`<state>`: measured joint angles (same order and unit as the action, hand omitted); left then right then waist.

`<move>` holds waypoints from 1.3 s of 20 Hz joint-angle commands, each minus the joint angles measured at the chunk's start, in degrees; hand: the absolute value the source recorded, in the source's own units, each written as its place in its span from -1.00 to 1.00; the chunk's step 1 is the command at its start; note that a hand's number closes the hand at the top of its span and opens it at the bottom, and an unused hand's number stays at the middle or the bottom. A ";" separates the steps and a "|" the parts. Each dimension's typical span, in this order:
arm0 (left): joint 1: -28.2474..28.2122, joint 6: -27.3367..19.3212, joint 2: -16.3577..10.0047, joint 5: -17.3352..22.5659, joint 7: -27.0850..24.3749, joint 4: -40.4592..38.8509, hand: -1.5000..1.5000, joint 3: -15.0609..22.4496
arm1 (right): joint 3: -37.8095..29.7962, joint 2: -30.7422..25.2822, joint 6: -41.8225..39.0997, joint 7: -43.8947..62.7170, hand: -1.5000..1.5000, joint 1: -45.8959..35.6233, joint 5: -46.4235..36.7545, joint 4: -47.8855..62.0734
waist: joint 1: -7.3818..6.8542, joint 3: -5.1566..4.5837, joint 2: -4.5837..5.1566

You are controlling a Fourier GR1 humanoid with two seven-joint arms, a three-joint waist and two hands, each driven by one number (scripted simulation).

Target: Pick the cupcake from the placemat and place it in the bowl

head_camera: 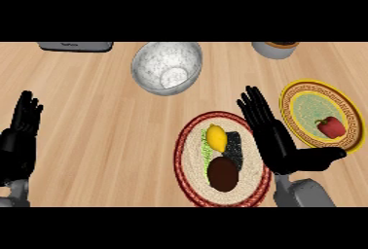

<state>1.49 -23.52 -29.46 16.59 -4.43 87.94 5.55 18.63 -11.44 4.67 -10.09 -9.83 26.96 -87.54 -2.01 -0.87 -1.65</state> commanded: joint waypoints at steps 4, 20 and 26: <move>3.08 9.51 1.31 7.91 -0.90 2.40 0.00 -2.16 | 0.19 1.05 12.61 8.27 -1.00 -0.87 -6.72 0.61 | 2.43 0.71 1.56; 5.26 17.10 3.94 13.68 1.39 2.13 0.00 -1.03 | 9.49 -19.19 26.75 46.04 -1.00 -6.47 -44.27 3.71 | 2.03 0.51 1.37; 7.40 15.44 6.20 12.66 2.27 3.22 0.00 1.41 | 17.02 -21.77 -0.93 60.09 -1.00 -12.02 -33.59 5.10 | -0.82 0.40 1.92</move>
<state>8.20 -8.02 -23.96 29.15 -2.94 90.39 6.04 31.47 -31.34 17.51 41.44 -18.92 -10.91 -82.55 -1.28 -0.46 0.08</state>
